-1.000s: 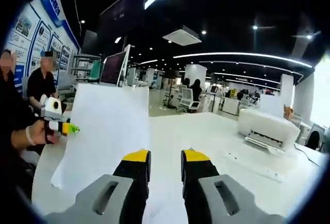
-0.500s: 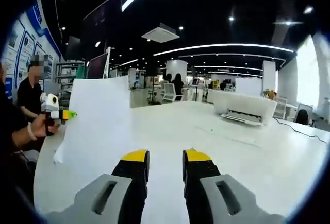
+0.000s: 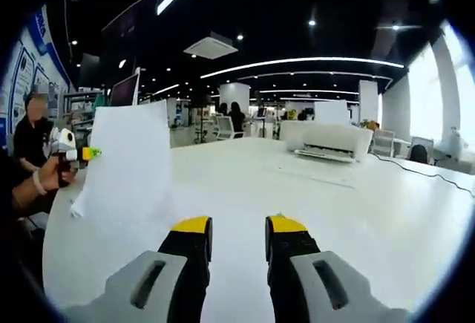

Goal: Organize the stack of printing papers by aligning and flattening the scattered papers on the table

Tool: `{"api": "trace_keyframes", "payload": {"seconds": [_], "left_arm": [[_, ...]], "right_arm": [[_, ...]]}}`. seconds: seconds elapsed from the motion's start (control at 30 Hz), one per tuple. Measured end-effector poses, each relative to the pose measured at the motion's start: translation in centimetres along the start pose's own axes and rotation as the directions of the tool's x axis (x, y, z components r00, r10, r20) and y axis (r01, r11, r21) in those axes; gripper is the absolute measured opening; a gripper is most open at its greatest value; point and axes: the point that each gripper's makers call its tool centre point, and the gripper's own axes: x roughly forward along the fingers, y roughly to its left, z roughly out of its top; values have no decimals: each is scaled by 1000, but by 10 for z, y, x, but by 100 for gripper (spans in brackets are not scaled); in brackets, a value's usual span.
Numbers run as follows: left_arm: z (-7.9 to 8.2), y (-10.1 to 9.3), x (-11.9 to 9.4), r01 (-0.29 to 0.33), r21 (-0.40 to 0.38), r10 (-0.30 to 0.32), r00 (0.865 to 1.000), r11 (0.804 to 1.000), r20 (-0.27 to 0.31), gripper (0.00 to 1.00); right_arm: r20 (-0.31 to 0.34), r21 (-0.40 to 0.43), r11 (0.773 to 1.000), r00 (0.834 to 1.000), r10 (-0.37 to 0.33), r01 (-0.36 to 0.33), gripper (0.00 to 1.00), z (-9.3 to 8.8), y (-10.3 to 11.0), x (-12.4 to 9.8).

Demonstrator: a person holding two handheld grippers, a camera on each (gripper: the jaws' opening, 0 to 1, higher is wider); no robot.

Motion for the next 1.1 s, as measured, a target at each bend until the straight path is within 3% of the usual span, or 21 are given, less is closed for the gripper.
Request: {"api": "trace_keyframes", "payload": {"seconds": [0.57,0.87,1.1], "left_arm": [[0,0,0,0,1,0,1000,1000,2,6],[1,1,1,0,-1,0,1000,1000,3,6],[1,2,1,2,-2,-2,1000,1000,6,6]], "right_arm": [[-11,27,995,995,-100,101,24,-21,-38,-35],[-28,36,989,989,-142,143,25,-31,-47,-53],[-39,63,979,980,-194,196,32,-38,-67,-75]]}}
